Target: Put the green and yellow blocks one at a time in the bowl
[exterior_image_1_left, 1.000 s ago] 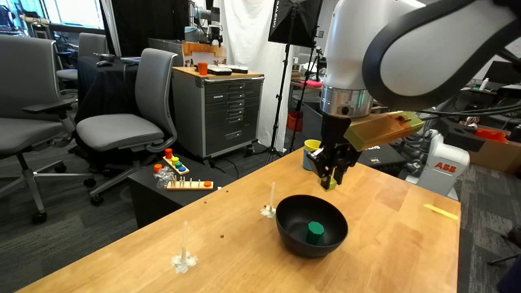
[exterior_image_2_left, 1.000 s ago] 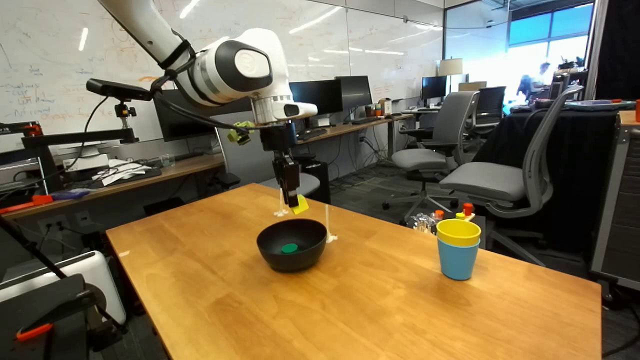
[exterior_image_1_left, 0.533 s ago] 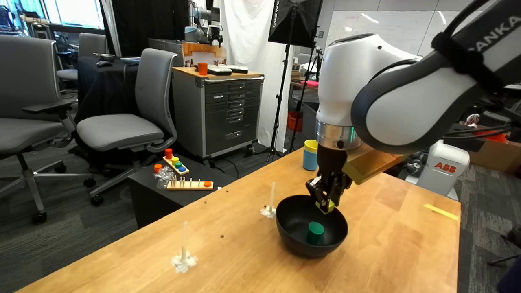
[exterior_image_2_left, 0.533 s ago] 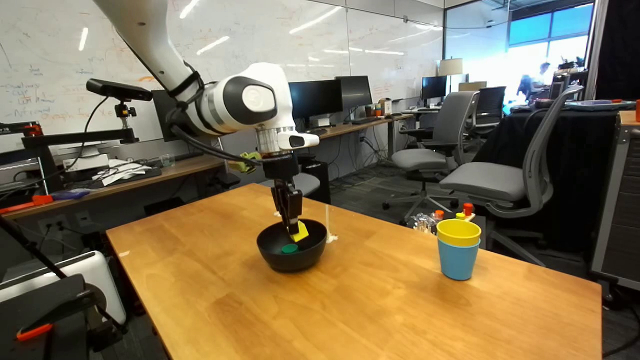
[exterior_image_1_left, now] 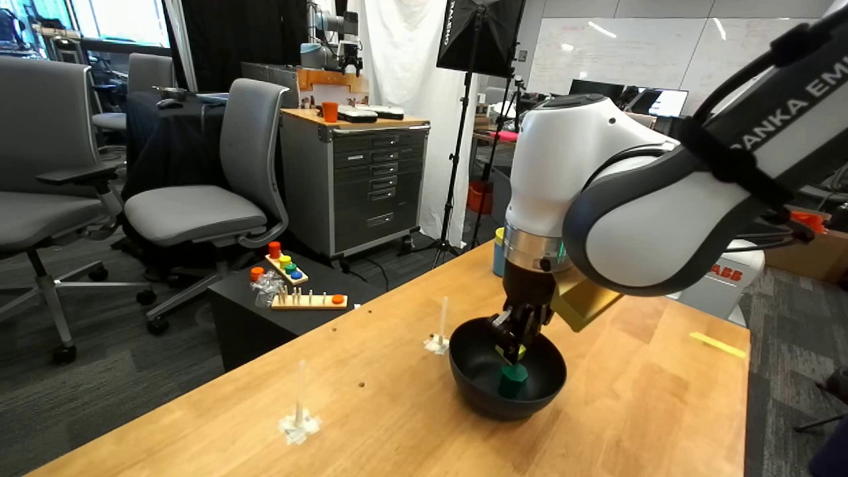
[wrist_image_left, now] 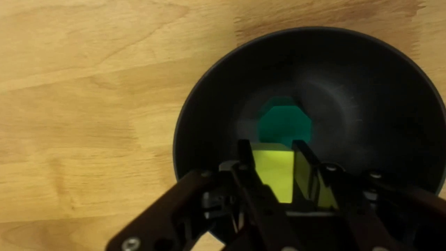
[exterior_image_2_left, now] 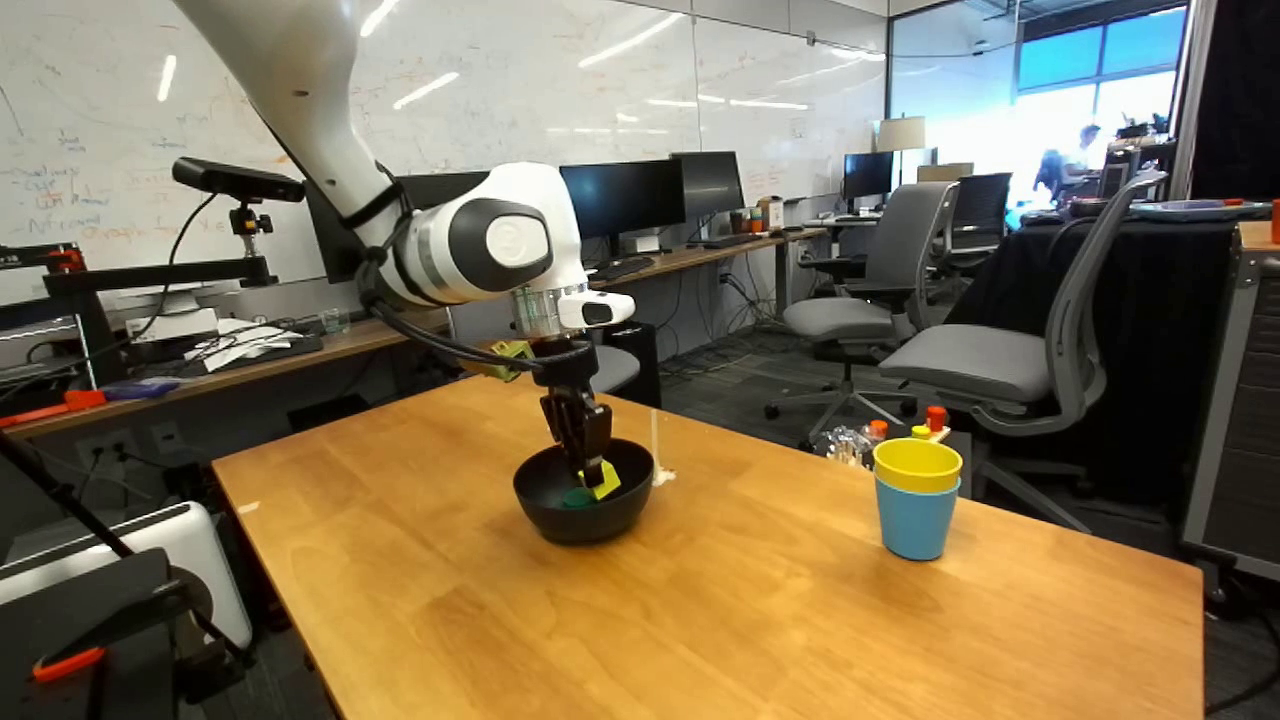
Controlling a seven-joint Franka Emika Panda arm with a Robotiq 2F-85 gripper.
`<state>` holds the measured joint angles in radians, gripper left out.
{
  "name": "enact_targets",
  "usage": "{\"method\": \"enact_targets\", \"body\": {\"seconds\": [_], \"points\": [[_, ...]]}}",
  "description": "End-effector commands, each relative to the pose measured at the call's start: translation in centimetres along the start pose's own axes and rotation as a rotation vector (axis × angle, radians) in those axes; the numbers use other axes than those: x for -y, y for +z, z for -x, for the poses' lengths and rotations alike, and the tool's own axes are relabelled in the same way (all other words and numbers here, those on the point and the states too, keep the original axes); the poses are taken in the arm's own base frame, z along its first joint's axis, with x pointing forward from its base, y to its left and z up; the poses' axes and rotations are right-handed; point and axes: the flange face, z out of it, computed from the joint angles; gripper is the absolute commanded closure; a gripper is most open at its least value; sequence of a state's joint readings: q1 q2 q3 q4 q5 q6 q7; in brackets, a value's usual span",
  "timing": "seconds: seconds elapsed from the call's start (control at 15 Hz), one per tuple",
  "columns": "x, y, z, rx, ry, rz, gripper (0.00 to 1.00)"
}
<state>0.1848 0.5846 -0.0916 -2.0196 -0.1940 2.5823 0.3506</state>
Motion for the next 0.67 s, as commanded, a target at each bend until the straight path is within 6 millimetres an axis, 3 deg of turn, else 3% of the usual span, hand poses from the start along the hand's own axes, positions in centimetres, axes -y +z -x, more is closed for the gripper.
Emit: {"method": "enact_targets", "body": {"seconds": [0.0, 0.07, 0.33, 0.47, 0.6], "points": [[0.28, 0.15, -0.44, -0.021, -0.053, -0.006, 0.57], [0.22, 0.15, -0.46, -0.021, -0.058, -0.004, 0.41], [0.14, 0.4, -0.4, -0.014, -0.067, -0.001, 0.12], [0.2, 0.41, -0.37, -0.013, -0.074, 0.0, 0.0], [0.23, 0.11, -0.37, -0.012, -0.082, 0.012, 0.0]]}}
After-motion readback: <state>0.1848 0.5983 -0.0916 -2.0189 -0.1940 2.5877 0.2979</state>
